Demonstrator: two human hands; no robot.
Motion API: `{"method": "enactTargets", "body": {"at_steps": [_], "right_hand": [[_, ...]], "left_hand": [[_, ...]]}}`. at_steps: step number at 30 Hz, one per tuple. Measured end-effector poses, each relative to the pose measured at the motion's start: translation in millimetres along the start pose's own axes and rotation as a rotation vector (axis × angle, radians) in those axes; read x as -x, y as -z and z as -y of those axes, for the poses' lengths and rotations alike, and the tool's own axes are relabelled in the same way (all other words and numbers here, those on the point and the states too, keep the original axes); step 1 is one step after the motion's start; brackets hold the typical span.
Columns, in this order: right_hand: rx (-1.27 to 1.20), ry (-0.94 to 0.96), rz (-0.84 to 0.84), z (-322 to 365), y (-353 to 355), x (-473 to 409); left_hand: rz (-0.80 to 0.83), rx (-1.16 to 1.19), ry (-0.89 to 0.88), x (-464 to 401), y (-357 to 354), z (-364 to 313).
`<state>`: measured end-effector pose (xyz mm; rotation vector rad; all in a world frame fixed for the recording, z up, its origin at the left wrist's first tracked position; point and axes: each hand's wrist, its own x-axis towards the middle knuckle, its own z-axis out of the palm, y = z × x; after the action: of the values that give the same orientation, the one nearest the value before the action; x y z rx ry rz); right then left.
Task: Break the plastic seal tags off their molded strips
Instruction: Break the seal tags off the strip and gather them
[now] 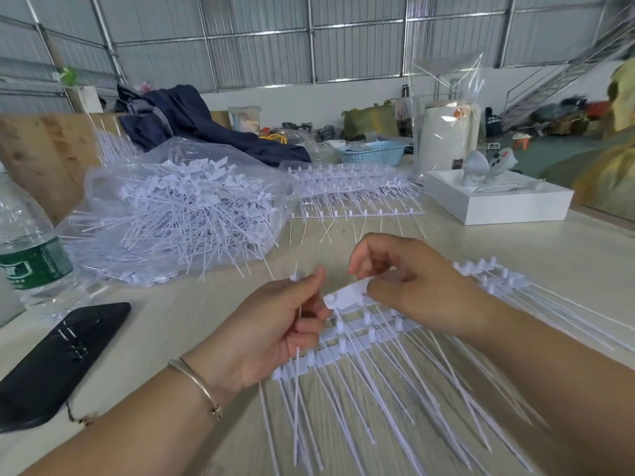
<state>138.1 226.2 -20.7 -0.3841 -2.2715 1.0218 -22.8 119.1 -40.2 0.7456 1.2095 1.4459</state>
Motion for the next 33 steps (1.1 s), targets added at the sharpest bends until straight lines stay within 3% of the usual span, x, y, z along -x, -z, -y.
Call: {"method": "enactTargets", "body": {"at_steps": [5,9,14,23,29,33], "right_hand": [[0.543,0.265,-0.098,2,-3,0],[0.635,0.291,-0.152,3,-1,1],[0.711,0.131,-0.152,-2,12,-3],[1.014,0.412,-0.294,14,19,-2],[1.002,0.005,-0.068,7,12,-1],[0.513,-0.154,0.118,-12,5,-1]], "left_hand": [[0.002,-0.121,-0.057,3,-4,1],[-0.001,-0.121,-0.121,3,-2,3],[0.004,0.022,-0.123,-1,3,1],[-0.014,-0.006,-0.064,-4,4,2],[0.000,0.002,-0.043,-2,6,1],[-0.005,0.029,-0.032,-2,6,1]]}}
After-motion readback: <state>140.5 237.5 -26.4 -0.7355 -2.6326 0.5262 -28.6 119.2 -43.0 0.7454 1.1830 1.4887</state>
